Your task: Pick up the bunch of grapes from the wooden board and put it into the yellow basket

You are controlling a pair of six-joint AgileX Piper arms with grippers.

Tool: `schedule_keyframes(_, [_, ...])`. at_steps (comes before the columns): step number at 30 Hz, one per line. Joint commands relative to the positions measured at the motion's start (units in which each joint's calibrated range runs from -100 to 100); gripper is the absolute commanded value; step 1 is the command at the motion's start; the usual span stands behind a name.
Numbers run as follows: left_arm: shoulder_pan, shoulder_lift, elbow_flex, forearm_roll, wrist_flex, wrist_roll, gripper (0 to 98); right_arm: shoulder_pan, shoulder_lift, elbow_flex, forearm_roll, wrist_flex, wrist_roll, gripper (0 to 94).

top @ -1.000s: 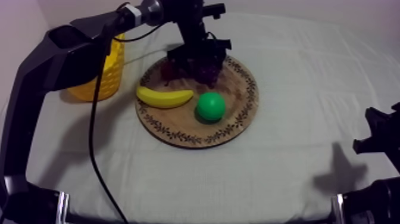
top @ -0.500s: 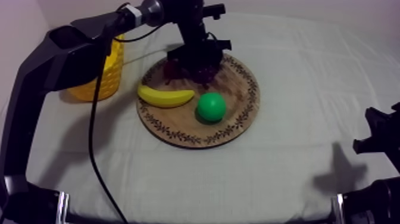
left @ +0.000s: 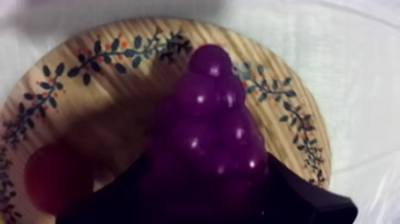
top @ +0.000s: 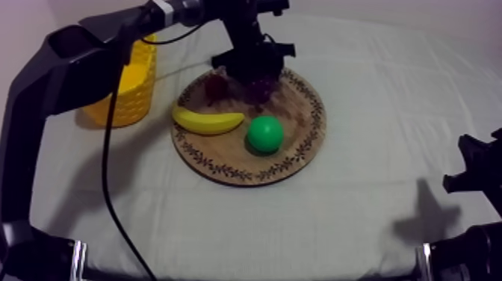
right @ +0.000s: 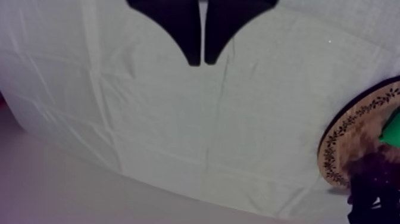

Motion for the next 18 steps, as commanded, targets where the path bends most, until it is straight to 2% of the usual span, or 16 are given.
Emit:
schedule_keyframes(1, [0.0, -3.2, 3.0, -0.27, -0.7, -0.1, 53.5, 0.0, 0.0, 0.0, 0.0, 0.0, 0.0, 0.5])
schedule_keyframes(18, [0.8, -31.4, 25.1, -2.06, -5.8, -3.6, 54.9, 0.0, 0.0, 0.0, 0.0, 0.0, 0.0, 0.5])
